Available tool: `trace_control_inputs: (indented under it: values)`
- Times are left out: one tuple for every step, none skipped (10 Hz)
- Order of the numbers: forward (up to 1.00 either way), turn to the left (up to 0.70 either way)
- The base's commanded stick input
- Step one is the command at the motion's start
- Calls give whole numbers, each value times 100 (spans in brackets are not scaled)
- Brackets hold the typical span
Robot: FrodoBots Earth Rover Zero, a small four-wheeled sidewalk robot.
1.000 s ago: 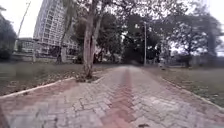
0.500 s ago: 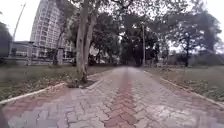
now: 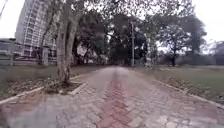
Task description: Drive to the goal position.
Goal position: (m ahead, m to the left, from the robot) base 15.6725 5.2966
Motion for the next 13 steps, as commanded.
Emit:
trace_control_inputs:
  values:
    - [70, 0]
    - [70, 0]
    - [70, 0]
    - [70, 0]
    - [70, 0]
    - [70, 0]
    - [70, 0]
    - [70, 0]
    - [70, 0]
    - [70, 0]
    - [70, 0]
    - [70, 0]
    - [70, 0]
